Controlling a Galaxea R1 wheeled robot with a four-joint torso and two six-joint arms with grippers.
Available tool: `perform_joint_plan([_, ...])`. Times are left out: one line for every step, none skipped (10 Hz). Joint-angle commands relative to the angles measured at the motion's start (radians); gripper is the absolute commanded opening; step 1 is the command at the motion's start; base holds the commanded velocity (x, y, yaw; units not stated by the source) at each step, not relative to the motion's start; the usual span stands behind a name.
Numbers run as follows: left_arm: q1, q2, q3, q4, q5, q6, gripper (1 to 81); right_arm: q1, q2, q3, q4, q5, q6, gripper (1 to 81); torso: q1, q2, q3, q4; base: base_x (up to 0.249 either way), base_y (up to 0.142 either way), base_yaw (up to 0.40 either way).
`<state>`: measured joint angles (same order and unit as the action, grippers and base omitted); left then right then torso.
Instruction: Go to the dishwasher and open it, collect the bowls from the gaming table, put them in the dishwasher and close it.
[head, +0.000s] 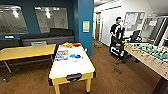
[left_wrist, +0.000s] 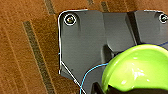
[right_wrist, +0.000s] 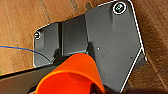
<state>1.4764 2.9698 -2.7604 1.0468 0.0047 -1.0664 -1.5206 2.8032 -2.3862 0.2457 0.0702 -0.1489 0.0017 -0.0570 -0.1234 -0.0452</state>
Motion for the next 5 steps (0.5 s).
perform_joint_plan([-0.047, -0.004, -0.010, 0.006, 0.044, 0.006, 1.0, 0.046, -0.015, -0.001, -0.019, -0.072, -0.001, 1.0, 0.000, 0.000, 0.000, 0.000, 0.000, 0.000, -0.387])
perform_joint_plan([-0.049, -0.003, -0.010, 0.004, 0.044, 0.006, 1.0, 0.047, -0.015, -0.002, -0.023, -0.072, -0.001, 1.0, 0.000, 0.000, 0.000, 0.000, 0.000, 0.000, -0.386])
perform_joint_plan([-0.049, -0.007, -0.010, 0.004, 0.044, 0.005, 1.0, 0.050, -0.017, -0.002, -0.025, -0.072, -0.003, 1.0, 0.000, 0.000, 0.000, 0.000, 0.000, 0.000, -0.387])
perform_joint_plan([-0.050, -0.009, -0.010, 0.004, 0.044, 0.005, 1.0, 0.052, -0.017, -0.002, -0.025, -0.072, -0.003, 1.0, 0.000, 0.000, 0.000, 0.000, 0.000, 0.000, -0.387])
perform_joint_plan([-0.050, -0.011, -0.012, 0.004, 0.046, 0.005, 1.0, 0.049, -0.017, -0.002, -0.026, -0.072, -0.001, 1.0, 0.000, 0.000, 0.000, 0.000, 0.000, 0.000, -0.386])
